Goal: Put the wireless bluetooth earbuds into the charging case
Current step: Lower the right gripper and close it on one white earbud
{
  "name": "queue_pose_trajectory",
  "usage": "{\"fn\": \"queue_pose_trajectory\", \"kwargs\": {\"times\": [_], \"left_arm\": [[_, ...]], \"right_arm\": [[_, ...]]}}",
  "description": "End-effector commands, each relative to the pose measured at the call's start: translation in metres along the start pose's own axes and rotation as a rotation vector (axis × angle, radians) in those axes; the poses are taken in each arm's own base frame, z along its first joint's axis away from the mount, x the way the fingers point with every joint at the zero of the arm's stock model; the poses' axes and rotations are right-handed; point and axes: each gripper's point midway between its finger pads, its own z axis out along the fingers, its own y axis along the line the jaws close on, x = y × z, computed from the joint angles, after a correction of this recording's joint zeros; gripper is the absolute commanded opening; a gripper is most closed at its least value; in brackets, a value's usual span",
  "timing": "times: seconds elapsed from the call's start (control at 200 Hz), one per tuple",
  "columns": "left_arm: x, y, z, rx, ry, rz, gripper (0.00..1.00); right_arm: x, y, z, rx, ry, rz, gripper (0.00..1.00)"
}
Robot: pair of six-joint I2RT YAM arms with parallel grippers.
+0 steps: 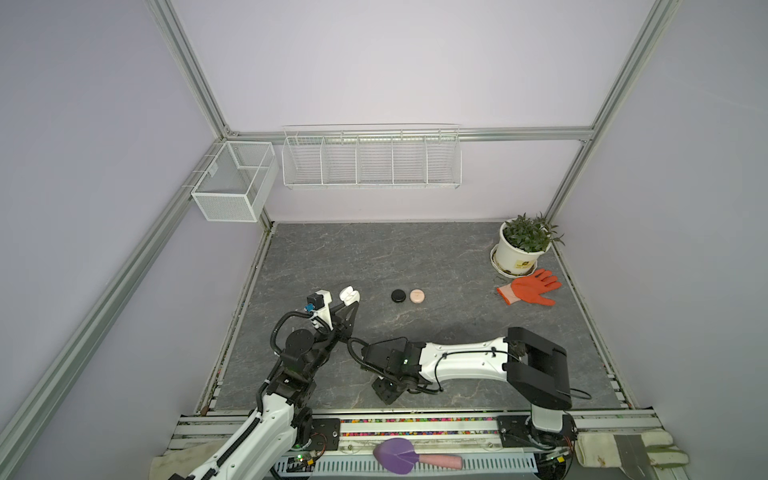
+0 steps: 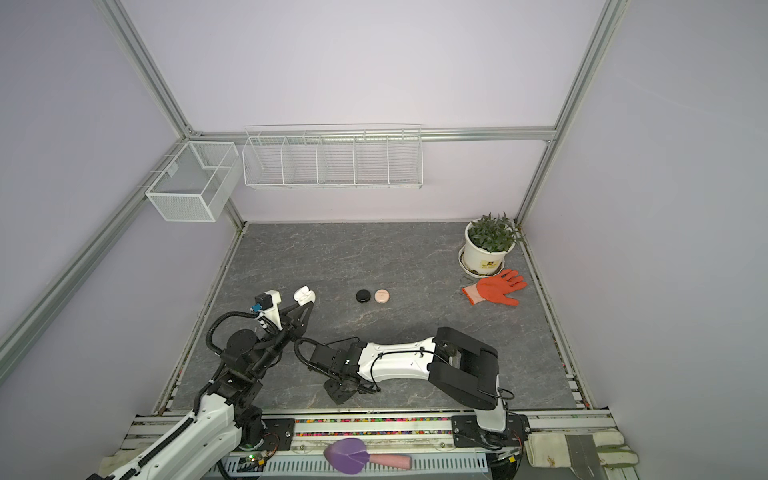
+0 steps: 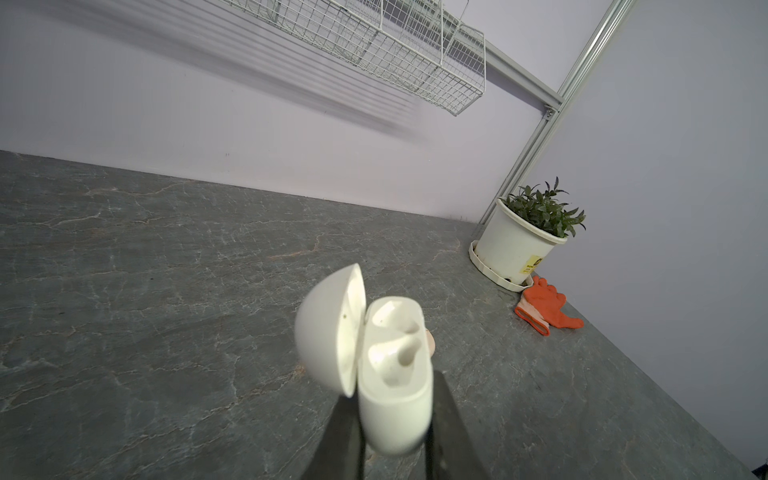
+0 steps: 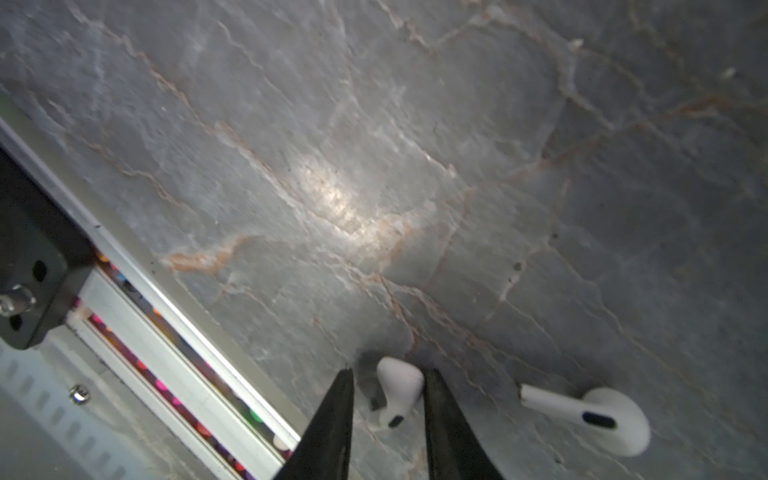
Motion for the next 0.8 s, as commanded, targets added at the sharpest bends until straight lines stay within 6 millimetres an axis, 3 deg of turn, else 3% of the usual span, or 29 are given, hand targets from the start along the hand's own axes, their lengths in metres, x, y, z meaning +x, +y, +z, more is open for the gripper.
{"fn": "queue_pose_trajectory", "kwargs": {"times": [0.0,0.795], "left_arm": [[0.0003,0.0043,-0.0023,-0.017,-0.012,-0.005,0.00],[-0.0050,0.0055,-0.0054,-0.030,-0.038,-0.006,0.00]], "right_arm": [[0.0033,-0.0049,0.0072,0.037,0.028,-0.018,0.32],[0.0086,-0.0115,0.0126,0.202,0.069,-0.109,0.27]]}}
